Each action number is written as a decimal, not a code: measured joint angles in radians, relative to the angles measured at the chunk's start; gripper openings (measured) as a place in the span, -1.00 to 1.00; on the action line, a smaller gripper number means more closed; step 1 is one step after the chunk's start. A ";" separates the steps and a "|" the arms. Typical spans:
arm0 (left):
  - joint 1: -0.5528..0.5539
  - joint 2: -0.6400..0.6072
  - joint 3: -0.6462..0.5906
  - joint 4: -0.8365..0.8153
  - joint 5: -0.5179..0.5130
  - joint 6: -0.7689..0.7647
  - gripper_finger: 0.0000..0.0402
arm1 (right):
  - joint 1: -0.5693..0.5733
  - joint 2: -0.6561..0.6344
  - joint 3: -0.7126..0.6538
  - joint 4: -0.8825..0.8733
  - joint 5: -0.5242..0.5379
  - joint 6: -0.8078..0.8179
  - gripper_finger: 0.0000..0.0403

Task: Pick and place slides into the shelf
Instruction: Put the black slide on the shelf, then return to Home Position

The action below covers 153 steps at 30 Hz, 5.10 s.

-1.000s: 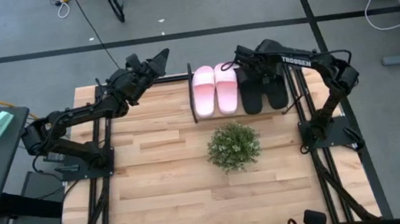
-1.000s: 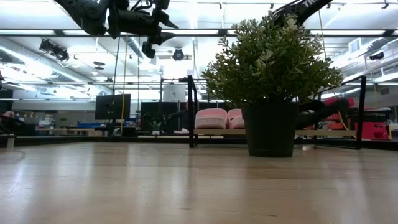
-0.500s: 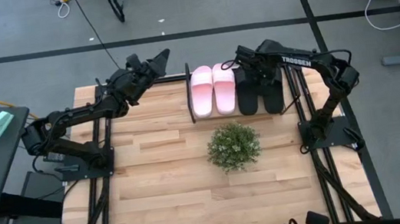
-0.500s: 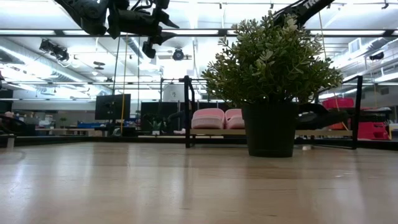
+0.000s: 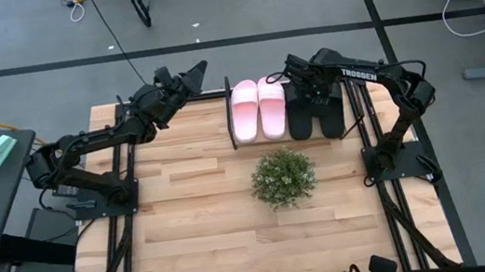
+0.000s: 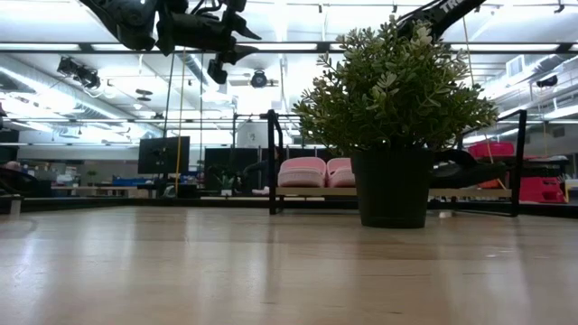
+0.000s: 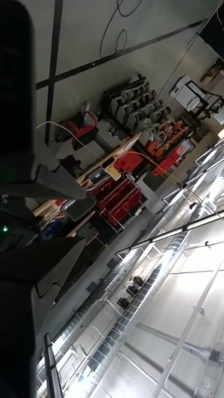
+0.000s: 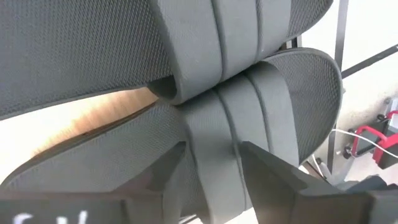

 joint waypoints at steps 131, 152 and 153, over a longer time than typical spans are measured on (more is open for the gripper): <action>-0.085 -0.372 -0.064 -1.003 0.401 0.677 -1.00 | 0.369 -0.308 0.000 0.020 -0.270 0.288 -1.00; -0.083 -1.067 -0.402 -0.980 0.245 0.521 -1.00 | 0.536 -0.561 0.000 0.056 -0.211 0.652 -1.00; -0.083 -1.096 -0.419 -0.980 0.238 0.503 -1.00 | 0.536 -0.565 0.000 0.056 -0.211 0.666 -1.00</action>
